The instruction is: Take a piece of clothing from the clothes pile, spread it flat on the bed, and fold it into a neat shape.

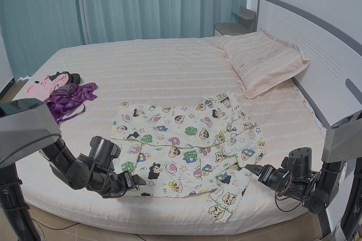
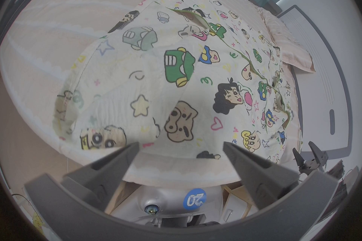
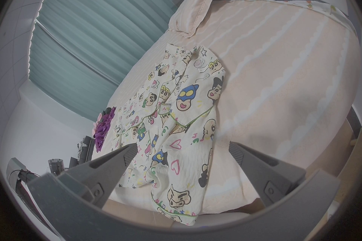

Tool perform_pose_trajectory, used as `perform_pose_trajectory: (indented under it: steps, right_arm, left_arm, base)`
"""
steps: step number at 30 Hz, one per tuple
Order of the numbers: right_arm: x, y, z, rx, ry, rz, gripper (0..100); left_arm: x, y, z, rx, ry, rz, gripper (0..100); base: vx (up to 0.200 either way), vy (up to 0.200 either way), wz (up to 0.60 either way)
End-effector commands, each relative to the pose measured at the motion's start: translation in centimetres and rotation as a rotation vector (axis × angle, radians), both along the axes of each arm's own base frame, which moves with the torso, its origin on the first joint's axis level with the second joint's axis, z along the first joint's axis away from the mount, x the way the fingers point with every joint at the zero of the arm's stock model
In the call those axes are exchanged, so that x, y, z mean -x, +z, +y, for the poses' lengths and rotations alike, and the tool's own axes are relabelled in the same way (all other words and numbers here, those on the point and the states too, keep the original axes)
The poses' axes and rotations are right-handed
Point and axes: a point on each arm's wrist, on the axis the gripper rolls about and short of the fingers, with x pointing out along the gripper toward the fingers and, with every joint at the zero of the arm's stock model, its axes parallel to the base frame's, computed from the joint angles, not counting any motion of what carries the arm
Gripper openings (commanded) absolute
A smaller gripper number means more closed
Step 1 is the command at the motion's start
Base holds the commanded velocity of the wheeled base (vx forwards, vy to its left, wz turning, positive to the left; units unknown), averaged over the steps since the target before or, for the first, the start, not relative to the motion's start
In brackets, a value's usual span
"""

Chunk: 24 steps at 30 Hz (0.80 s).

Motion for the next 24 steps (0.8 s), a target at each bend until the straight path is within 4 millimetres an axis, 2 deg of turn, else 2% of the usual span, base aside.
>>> perform_pose_trajectory:
  steps: [1,6,7,9,11,15,19,24]
  right_arm:
    - [0.0,-0.2,0.0,0.001,0.002,0.006,100]
    - [0.0,-0.2,0.0,0.002,-0.001,0.006,100]
    - [0.0,-0.2,0.0,0.002,-0.001,0.006,100]
    - [0.0,-0.2,0.0,0.002,-0.001,0.006,100]
    - [0.0,-0.2,0.0,0.002,-0.001,0.006,100]
    - [0.0,-0.1,0.0,0.001,0.001,0.003,100]
    - [0.0,-0.1,0.0,0.001,0.001,0.004,100]
    - [0.2,-0.2,0.0,0.004,0.001,0.01,100]
  left_arm:
    - [1.4,3.8,0.2,0.102,0.018,-0.074,100]
    - [2.5,6.8,0.3,0.186,0.052,-0.134,100]
    - [2.5,6.8,0.3,0.186,0.052,-0.134,100]
    - [2.9,8.4,0.6,0.25,0.121,-0.161,100]
    - [3.0,8.8,1.1,0.296,0.198,-0.146,100]
    - [3.1,7.6,2.8,0.322,0.327,-0.076,100]
    - [2.2,5.1,5.5,0.325,0.465,-0.043,100]
    - [0.9,3.8,6.1,0.358,0.551,-0.044,100]
  base:
    - [0.0,0.0,0.0]
    - [0.0,0.0,0.0]
    - [0.0,0.0,0.0]
    - [0.0,0.0,0.0]
    - [0.0,0.0,0.0]
    - [0.0,0.0,0.0]
    - [0.0,0.0,0.0]
    - [0.0,0.0,0.0]
